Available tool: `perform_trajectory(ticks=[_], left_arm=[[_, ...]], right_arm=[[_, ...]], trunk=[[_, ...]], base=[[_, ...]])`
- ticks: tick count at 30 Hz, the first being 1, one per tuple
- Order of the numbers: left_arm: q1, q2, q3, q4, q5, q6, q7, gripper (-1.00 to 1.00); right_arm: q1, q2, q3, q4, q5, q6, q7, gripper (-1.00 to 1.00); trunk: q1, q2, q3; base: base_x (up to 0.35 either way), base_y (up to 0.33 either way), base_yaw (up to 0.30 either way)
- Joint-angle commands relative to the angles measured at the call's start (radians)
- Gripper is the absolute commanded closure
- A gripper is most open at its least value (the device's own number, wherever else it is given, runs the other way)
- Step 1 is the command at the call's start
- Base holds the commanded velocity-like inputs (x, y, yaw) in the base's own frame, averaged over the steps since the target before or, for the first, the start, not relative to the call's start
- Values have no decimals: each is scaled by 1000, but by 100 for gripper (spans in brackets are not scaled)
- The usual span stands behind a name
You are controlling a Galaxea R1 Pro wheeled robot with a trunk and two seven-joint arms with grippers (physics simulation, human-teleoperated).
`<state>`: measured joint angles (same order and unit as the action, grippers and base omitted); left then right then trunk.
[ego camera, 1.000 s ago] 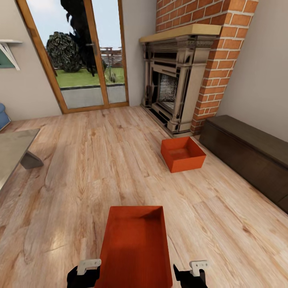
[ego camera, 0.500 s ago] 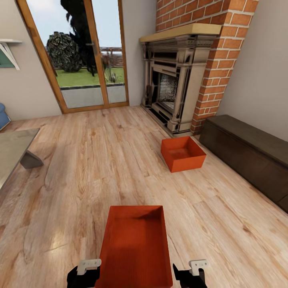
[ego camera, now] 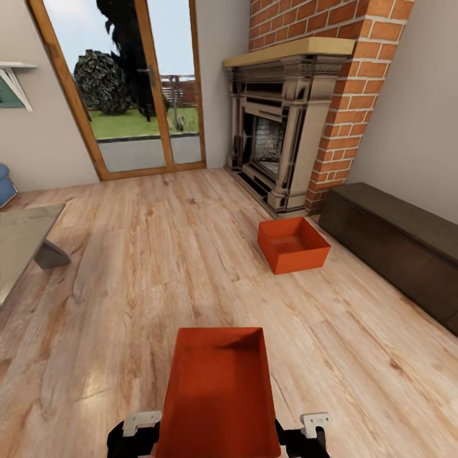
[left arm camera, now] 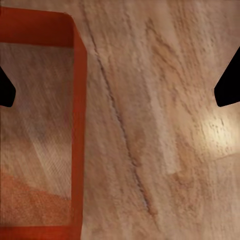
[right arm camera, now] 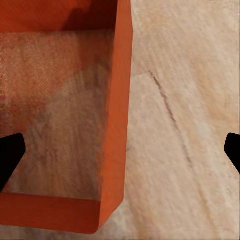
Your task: Move the two storage containers from the living room to the garage. In the garage, place one container on the floor and stack the other container on top of it (either order is fine).
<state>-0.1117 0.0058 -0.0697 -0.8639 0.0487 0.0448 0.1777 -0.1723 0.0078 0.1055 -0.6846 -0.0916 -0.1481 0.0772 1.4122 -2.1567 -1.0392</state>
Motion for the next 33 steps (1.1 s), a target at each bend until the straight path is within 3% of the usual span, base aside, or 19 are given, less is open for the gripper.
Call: perform_trajectory(ticks=[1,18,24,33], left_arm=[[0,1,-4,-1,5,5,7,-100],[0,1,-4,-1,5,4,8,-100],[0,2,-4,-1,5,4,8,-100],[0,0,-5,-1,5,3,8,-100]], right_arm=[[0,0,0,1,-10,-3,4,-100],[-1,0,0,2,-10,-3,4,-100],[-1,0,0,2,-11,-3,4,-100],[0,0,0,2,-11,-2,4,-100]], trunk=[[0,0,-1],[0,0,-1],[23,-42,-20],[23,-42,-20]], base=[[79,182,0],[13,27,0],[0,0,0],[0,0,0]])
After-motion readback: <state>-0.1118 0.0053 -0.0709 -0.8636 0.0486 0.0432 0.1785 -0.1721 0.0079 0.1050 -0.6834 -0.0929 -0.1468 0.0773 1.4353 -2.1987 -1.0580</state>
